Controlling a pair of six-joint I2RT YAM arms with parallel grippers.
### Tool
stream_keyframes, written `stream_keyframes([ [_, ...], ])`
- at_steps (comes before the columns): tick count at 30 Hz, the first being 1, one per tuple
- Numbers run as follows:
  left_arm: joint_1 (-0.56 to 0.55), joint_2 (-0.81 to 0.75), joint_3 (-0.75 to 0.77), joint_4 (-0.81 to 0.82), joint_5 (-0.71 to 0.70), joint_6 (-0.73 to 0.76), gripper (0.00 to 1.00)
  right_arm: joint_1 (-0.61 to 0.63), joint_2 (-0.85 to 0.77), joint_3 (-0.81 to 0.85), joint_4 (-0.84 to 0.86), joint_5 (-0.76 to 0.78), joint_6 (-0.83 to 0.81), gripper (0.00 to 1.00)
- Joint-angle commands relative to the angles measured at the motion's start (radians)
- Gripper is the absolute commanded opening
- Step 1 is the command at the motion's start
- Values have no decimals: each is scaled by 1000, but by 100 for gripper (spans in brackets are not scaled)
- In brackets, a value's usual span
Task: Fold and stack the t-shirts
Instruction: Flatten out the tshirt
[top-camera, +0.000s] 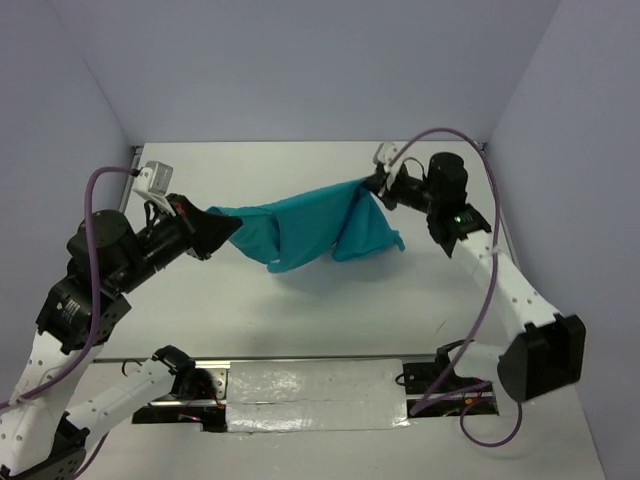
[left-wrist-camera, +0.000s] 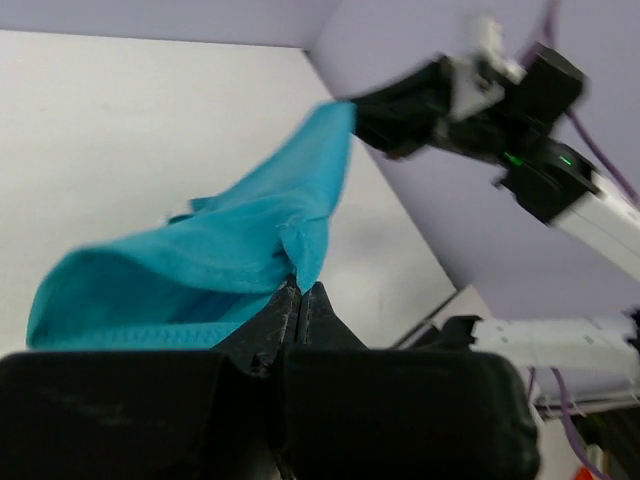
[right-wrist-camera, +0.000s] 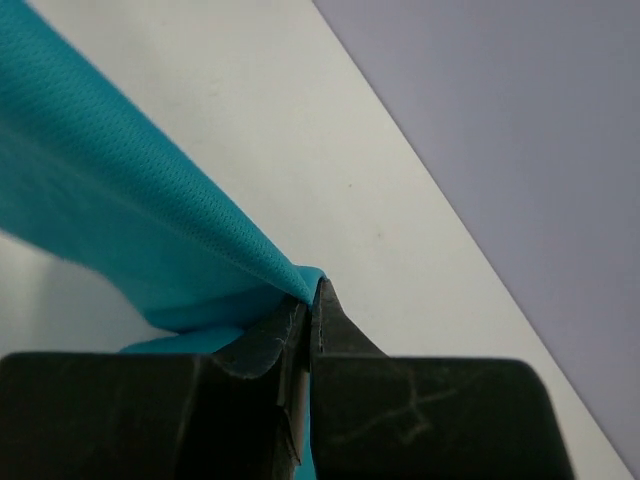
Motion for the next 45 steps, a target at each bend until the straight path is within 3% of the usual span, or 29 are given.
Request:
stream_keyframes([
  [1,4,13,60,150,159,17,0,-8,151,163,109,31,96,3],
  [6,4,46,139,167,214,20,0,17,377,457,50,60,101,6],
  [10,6,75,128,55,98,46,0,104,587,634,-99,66,30,9],
  [19,4,13,-121,-13,-17,14,0,245,787,616,-171,163,-116,14],
  [22,6,-24,-203,-22,-61,-11,0,279,864,651,-173,191,-96,23],
  [25,6,-43,-249,-54,-137,-34,0,298,925,744,-185,234,-35,51],
  [26,4,-43,-258,-62,-157,-38,0,298,930,761,-200,232,-21,53],
  [31,6,5,-262,-111,-256,-58,0,272,829,737,-275,203,-54,64],
  [34,4,28,-266,-113,-289,-68,0,246,706,599,-318,180,-62,69],
  [40,10,26,-281,-112,-304,-75,0,239,438,299,-400,79,-65,70],
  [45,11,16,-295,-100,-280,-78,0,307,352,87,-391,99,-68,69],
])
